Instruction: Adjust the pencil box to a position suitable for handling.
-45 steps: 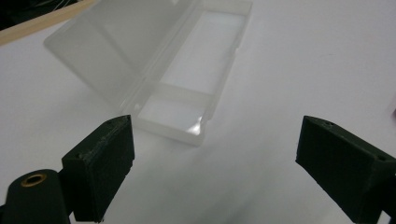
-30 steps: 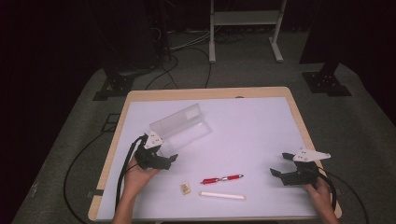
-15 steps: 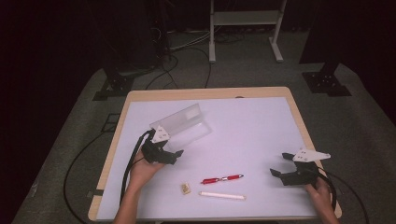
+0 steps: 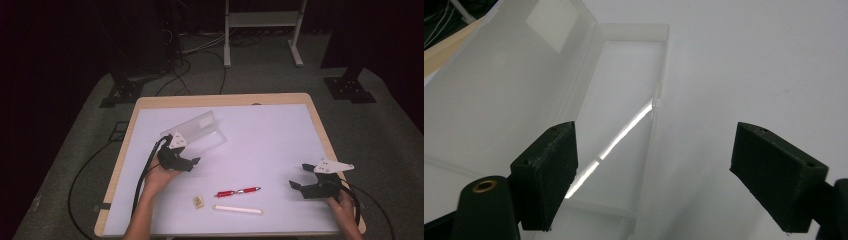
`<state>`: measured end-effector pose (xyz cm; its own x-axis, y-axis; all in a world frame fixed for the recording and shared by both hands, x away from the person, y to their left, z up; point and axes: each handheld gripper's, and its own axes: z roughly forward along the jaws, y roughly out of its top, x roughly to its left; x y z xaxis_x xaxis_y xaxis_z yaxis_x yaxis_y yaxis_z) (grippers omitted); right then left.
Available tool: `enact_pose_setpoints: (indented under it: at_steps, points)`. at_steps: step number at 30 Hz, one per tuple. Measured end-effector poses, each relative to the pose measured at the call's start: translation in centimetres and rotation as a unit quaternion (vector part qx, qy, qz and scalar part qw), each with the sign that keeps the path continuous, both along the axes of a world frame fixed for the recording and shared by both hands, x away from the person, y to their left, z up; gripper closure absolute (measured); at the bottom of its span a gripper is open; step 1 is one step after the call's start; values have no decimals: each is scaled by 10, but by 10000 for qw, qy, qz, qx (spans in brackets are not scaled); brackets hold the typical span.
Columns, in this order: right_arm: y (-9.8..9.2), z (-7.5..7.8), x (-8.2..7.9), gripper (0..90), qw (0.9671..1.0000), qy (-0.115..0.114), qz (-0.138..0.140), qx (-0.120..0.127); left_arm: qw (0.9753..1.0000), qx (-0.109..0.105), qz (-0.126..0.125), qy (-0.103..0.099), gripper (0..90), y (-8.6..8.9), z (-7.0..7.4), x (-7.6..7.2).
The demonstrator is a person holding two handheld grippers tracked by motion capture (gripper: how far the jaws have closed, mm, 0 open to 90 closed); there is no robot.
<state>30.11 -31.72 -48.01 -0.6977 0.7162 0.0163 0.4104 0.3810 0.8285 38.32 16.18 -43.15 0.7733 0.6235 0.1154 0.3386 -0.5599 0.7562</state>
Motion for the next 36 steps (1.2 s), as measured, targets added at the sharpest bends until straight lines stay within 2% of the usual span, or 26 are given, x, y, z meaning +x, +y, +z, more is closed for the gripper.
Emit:
enact_pose_setpoints:
  at_steps: [7, 11, 16, 21, 26, 27, 33, 36]
  points:
    - [0, 0, 0, 138, 10000, 2, -4, 12, 9997, 122, -180, -75, 255, -11, 1, 9]
    - [0, 0, 0, 138, 10000, 5, -2, 14, 9995, 158, -275, -65, 315, -15, -2, 13]
    - [0, 0, 0, 138, 10000, 1, 11, 14, 9993, 212, -306, 0, 378, -19, -5, 17]
    - [-1, 0, 0, 138, 10000, -12, 24, 16, 9985, 357, -406, 124, 465, -23, -10, 23]
    - [-1, 0, 0, 138, 10000, -20, 23, 28, 9979, 411, -425, 265, 569, -25, -16, 27]
    - [-1, 0, 0, 138, 10000, -17, 22, 33, 9974, 503, -433, 279, 581, -25, -17, 28]
    - [-1, 0, -1, 138, 10000, -20, 28, 42, 9972, 497, -410, 380, 678, -24, -21, 32]
    - [-1, 0, -1, 138, 10000, -24, 32, 43, 9969, 546, -410, 384, 693, -23, -22, 33]
